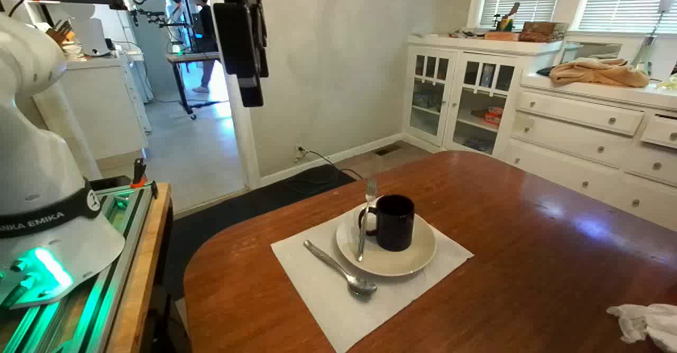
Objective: Put the fork next to the spoon
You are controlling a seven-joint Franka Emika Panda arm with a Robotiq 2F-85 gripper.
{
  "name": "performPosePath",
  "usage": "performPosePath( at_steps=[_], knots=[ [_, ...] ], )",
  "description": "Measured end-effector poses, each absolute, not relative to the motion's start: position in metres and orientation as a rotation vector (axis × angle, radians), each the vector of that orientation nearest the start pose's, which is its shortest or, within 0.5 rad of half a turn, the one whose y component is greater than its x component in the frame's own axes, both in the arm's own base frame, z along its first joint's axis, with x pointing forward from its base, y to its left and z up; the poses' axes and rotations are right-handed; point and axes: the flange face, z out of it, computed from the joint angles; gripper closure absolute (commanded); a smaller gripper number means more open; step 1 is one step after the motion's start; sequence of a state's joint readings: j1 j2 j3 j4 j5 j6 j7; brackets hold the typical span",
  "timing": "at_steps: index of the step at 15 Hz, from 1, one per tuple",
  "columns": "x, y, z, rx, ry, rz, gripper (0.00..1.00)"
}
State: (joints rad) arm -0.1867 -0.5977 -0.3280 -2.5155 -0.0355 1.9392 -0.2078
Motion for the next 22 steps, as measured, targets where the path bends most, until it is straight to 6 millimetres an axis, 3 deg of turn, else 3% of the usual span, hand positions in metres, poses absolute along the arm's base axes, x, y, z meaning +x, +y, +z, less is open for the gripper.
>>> performPosePath(
  at_steps=[13,15,18,22],
  knots=[
    [0.323,-0.190,0.471,-2.977,0.359,-0.077,0.00],
    [0.337,-0.187,0.471,-3.013,0.316,-0.207,0.00],
    [0.370,-0.170,0.448,-3.069,0.088,-0.380,0.00],
    [0.408,-0.137,0.393,-3.071,-0.272,-0.429,0.00]
  ],
)
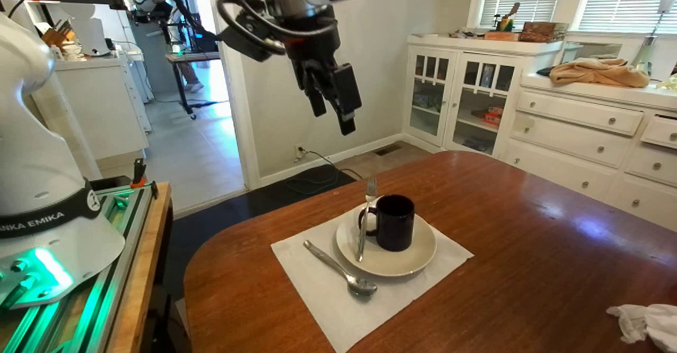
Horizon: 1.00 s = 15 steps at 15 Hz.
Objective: Put the fork next to the spoon
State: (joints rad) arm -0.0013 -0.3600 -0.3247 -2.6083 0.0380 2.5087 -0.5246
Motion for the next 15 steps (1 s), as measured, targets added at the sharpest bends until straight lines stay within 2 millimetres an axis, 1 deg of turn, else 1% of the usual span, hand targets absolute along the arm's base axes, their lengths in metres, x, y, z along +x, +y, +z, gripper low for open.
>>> performPosePath(
  at_steps=[3,5,7,9,11,12,15],
  knots=[
    [0.425,-0.126,0.354,-3.025,-0.532,-0.428,0.00],
    [0.428,-0.125,0.332,-2.983,-0.688,-0.405,0.00],
    [0.428,-0.130,0.316,-2.930,-0.807,-0.391,0.00],
    [0.425,-0.142,0.305,-2.898,-0.860,-0.424,0.00],
    [0.422,-0.161,0.294,-2.918,-0.867,-0.471,0.00],
    [0.422,-0.166,0.290,-2.929,-0.870,-0.468,0.00],
    [0.425,-0.167,0.287,-2.936,-0.880,-0.455,0.00]
  ],
)
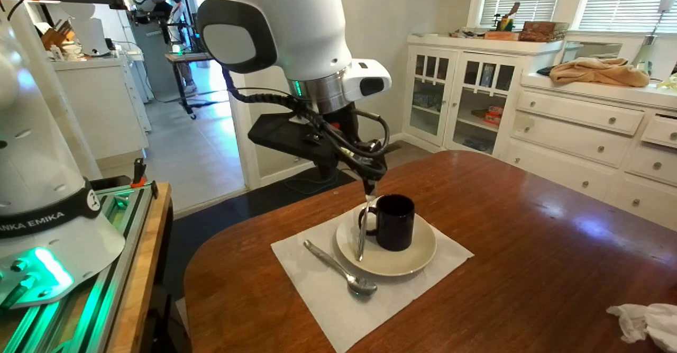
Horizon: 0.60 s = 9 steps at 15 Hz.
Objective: Put the fork next to the spoon
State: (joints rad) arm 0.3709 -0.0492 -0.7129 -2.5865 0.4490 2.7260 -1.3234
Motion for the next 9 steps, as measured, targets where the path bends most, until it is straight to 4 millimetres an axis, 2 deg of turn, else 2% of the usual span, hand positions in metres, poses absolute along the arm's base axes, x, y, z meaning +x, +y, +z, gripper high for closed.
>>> performPosePath(
  at_steps=[5,9],
  knots=[
    [0.424,-0.168,0.286,-2.887,-0.964,-0.483,0.00],
    [0.415,-0.175,0.268,-2.794,-1.045,-0.478,0.00]
  ],
)
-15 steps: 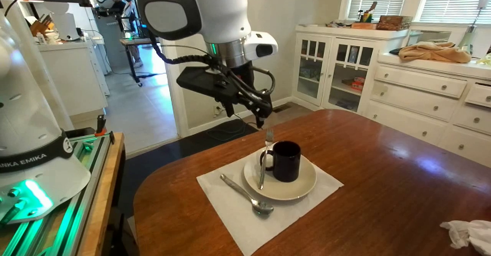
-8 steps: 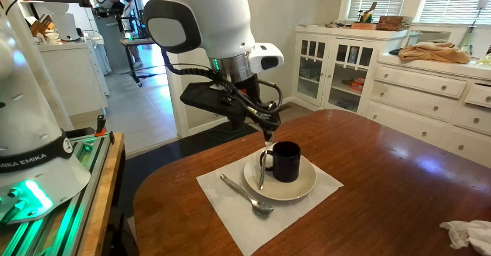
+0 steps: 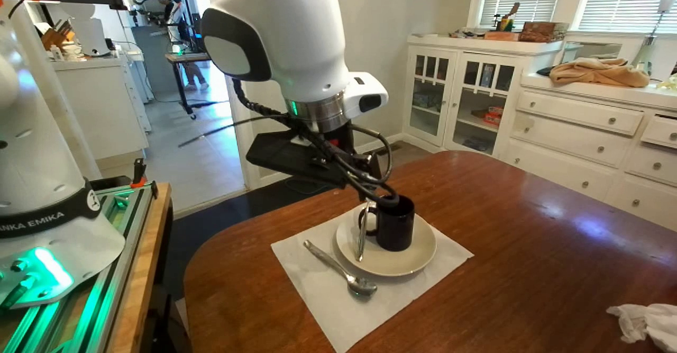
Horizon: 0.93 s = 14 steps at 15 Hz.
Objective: Put the fork next to the spoon
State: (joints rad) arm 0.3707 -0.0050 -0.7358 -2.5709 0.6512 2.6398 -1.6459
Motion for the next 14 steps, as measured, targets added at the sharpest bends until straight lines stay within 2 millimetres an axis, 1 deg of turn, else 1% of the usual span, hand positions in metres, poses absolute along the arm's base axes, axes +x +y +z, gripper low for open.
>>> performPosePath(
  at_steps=[7,9,14],
  knots=[
    [0.406,-0.179,0.228,-2.737,-1.104,-0.489,0.00],
    [0.407,-0.180,0.224,-2.739,-1.112,-0.484,0.00],
    [0.409,-0.181,0.225,-2.741,-1.113,-0.486,0.00]
  ],
)
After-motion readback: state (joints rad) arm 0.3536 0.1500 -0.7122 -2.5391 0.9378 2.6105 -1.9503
